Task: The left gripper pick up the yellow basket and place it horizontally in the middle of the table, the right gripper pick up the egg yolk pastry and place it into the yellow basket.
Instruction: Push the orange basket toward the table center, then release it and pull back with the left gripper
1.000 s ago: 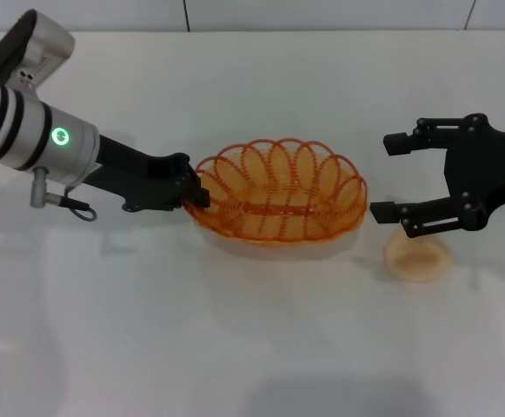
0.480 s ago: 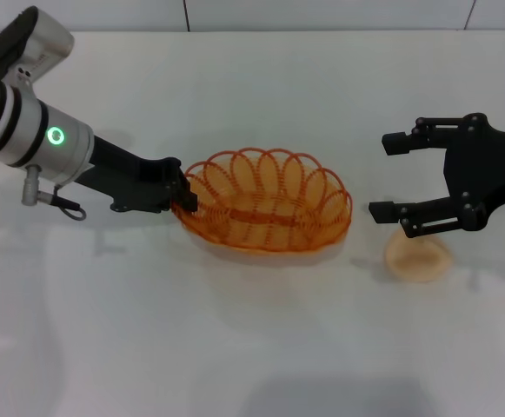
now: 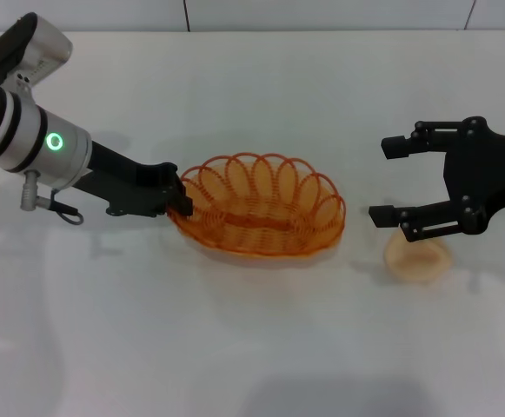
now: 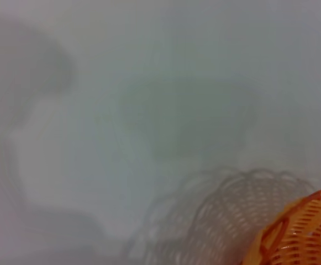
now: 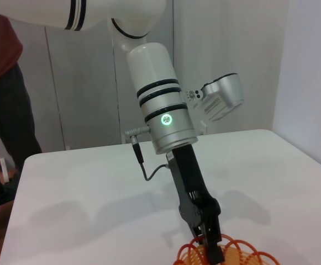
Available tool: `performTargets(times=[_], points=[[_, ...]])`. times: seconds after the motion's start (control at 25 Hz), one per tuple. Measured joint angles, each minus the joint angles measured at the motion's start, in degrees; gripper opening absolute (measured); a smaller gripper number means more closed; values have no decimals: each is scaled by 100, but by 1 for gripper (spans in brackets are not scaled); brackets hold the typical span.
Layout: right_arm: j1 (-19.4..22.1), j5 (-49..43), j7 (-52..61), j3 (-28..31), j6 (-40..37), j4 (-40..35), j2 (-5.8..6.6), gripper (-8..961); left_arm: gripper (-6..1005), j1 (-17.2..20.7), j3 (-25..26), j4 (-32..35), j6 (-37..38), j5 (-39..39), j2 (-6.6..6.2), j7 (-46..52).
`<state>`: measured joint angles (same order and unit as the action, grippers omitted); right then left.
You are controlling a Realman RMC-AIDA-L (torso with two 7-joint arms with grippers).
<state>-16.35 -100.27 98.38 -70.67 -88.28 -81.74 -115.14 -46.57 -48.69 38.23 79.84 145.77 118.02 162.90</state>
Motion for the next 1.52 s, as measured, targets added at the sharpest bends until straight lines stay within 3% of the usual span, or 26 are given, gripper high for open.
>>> performTargets(times=[1.0, 1.2, 1.52], points=[[9, 1, -3, 0, -23, -18, 0, 838, 194, -64, 1, 1, 62, -185, -16, -219], [9, 7, -3, 0, -21, -18, 0, 838, 409, -51, 0, 45, 69, -201, -14, -335], [9, 70, -3, 13, -14, -18, 0, 839, 624, 3, 25, 148, 142, -279, -70, -531]])
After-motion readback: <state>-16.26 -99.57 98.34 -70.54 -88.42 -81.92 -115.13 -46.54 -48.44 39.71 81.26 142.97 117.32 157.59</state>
